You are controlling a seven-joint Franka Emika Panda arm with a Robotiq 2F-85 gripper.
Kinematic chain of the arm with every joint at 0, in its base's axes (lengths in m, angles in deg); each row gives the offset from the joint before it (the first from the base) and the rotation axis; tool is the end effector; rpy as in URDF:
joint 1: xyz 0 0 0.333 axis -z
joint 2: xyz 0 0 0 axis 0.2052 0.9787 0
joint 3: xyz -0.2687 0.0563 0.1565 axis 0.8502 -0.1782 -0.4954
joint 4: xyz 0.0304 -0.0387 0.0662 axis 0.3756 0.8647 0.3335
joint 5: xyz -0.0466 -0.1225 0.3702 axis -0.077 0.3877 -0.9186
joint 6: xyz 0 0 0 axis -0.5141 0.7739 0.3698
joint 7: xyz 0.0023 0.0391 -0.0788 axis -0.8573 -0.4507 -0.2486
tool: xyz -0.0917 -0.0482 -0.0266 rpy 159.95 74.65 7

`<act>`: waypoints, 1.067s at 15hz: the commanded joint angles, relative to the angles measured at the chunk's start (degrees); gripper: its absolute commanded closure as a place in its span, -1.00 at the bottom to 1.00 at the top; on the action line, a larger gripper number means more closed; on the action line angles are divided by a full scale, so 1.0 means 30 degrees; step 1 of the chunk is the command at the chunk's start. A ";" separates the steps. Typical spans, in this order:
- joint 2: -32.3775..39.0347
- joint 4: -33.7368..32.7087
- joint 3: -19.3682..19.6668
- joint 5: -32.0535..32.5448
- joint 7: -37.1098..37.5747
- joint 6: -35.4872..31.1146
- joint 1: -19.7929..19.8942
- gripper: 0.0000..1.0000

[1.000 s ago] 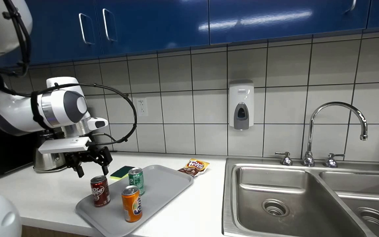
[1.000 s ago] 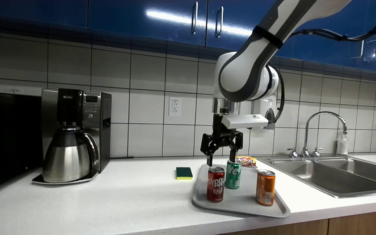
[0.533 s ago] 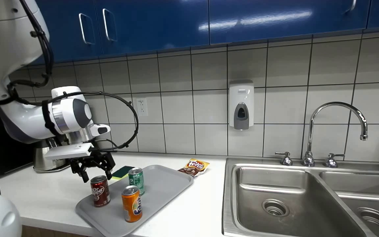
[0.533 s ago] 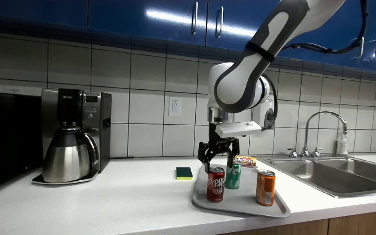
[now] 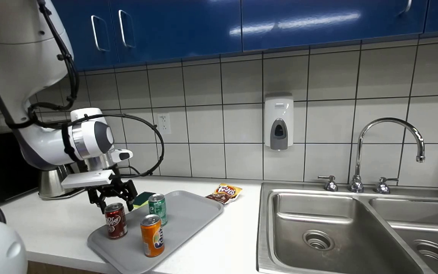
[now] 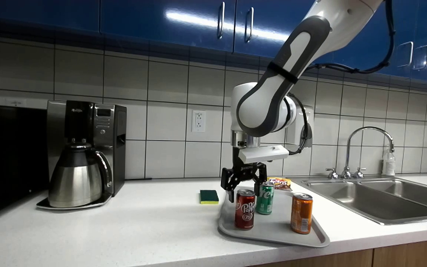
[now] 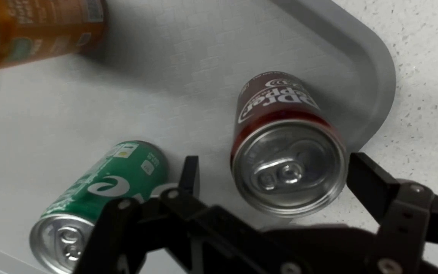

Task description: Pick up the green sprite can and put it on the counter to the left of the gray tray, pick up the brown dr pepper can and put it on the counter to the right of the gray tray, pick up the orange fanta can and put it on the counter to the right of the gray tray

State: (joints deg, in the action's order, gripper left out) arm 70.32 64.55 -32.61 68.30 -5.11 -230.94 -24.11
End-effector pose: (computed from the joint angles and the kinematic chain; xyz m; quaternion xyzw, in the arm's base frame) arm 0.4708 0.1991 0.2556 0.9926 0.1050 0.0401 0.0452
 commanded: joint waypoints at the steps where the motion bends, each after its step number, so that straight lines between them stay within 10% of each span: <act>1: 0.0530 -0.0746 0.0437 0.0300 0.0316 0.0456 -0.0701 -1.00; 14: 0.0617 -0.0597 0.0922 0.0300 0.0340 0.0421 -0.1215 -1.00; 16: 0.0560 -0.0521 0.0903 0.0313 0.0304 0.0400 -0.1257 -0.45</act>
State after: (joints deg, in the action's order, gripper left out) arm 72.43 63.16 -30.53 68.29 -5.11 -230.91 -26.89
